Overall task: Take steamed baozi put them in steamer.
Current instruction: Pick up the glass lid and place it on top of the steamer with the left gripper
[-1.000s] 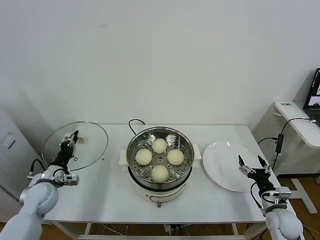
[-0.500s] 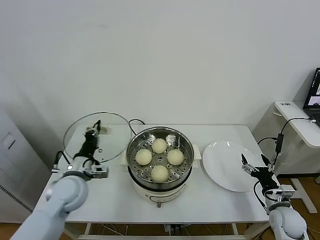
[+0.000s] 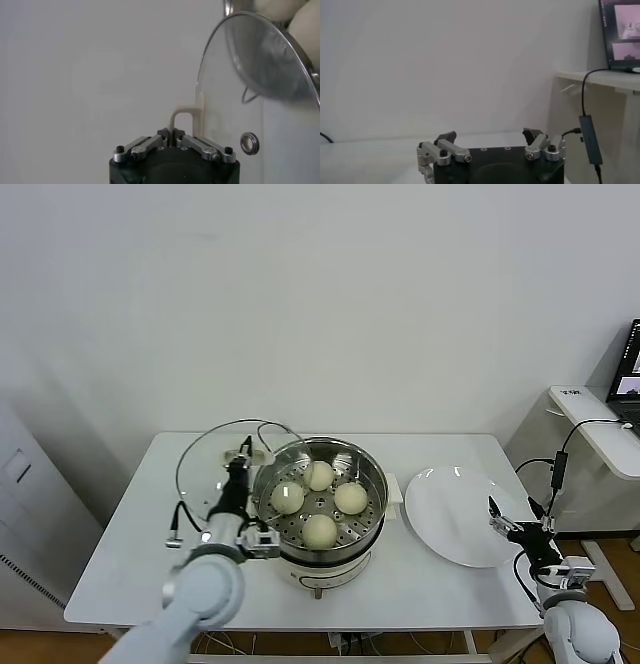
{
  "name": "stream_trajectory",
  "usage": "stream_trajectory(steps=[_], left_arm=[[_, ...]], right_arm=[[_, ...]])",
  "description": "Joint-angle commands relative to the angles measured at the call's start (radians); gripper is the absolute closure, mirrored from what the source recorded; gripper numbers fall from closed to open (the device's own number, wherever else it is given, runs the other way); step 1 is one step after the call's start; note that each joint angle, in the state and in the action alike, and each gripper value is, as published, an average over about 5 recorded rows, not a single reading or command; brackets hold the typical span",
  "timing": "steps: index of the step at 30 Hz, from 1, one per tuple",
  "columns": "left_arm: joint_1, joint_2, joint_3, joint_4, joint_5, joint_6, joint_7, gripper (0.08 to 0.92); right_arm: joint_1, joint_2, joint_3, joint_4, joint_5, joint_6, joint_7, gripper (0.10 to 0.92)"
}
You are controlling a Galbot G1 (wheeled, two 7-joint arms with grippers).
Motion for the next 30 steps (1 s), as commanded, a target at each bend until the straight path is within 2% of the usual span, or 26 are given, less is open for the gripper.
stream_trajectory(steps=[1,11,30], left_arm=[[-0.026,-0.143,0.123,0.011,0.147,0.066,0.035,0.886],[-0.042,-0.213,0.164,0.087,0.17,0.066,0.026,0.886],[-0.073,-0.26,0.218,0.168,0.134,0.058,-0.002,0.886]], right_arm=[[0.0,-0.001,0.001,-0.003,-0.003,-0.003,0.0,0.203],[-0.004,0.003,0.0,-0.003,-0.007,-0.003,-0.001,0.203],[-0.002,0.009,0.004,-0.02,-0.011,-0.001,-0.006,0.203]])
